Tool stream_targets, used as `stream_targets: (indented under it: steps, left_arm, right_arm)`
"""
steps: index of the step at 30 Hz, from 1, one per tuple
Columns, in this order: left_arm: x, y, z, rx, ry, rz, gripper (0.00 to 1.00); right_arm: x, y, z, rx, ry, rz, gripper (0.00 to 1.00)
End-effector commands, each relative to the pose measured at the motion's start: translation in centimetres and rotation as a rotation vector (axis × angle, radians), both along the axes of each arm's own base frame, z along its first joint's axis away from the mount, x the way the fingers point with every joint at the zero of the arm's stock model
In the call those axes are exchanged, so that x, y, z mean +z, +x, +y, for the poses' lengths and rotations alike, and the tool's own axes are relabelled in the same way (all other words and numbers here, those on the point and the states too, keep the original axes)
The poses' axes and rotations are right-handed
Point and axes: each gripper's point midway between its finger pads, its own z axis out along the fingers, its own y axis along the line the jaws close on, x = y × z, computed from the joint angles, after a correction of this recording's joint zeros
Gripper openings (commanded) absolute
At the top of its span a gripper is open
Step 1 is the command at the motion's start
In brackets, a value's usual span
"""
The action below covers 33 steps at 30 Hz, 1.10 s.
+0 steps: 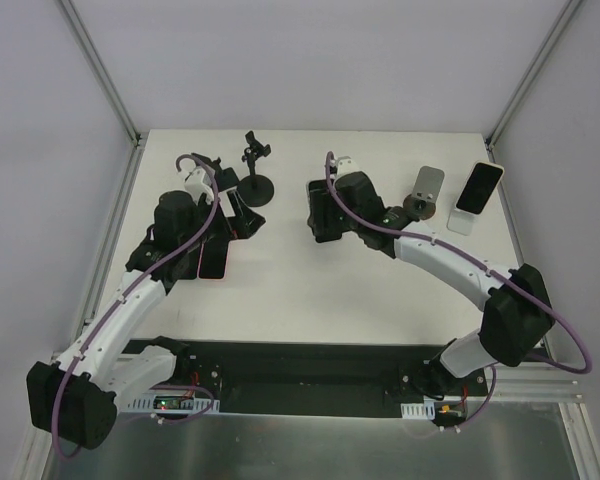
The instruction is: Remove the phone from the phone stand
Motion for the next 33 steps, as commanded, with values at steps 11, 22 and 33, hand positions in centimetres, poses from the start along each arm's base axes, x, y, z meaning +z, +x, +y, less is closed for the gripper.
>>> stream_targets:
  steps: [11, 22, 33]
  left_arm:
    - [4.5, 2.0, -6.5, -0.088, -0.247, 0.000, 0.97]
    - [0.8, 0.9, -9.8, -0.131, -0.202, 0.076, 0.75]
    - [0.0, -1.1, -13.4, -0.238, -0.205, 0.102, 0.32]
  right_arm:
    - [4.9, -5.1, 7.3, 0.167, 0.259, -0.078, 0.10]
    - [5.3, -6.8, 7.1, 0.195, 0.291, -0.092, 0.10]
    - [4.6, -8.0, 6.1, 0.182, 0.302, -0.085, 0.10]
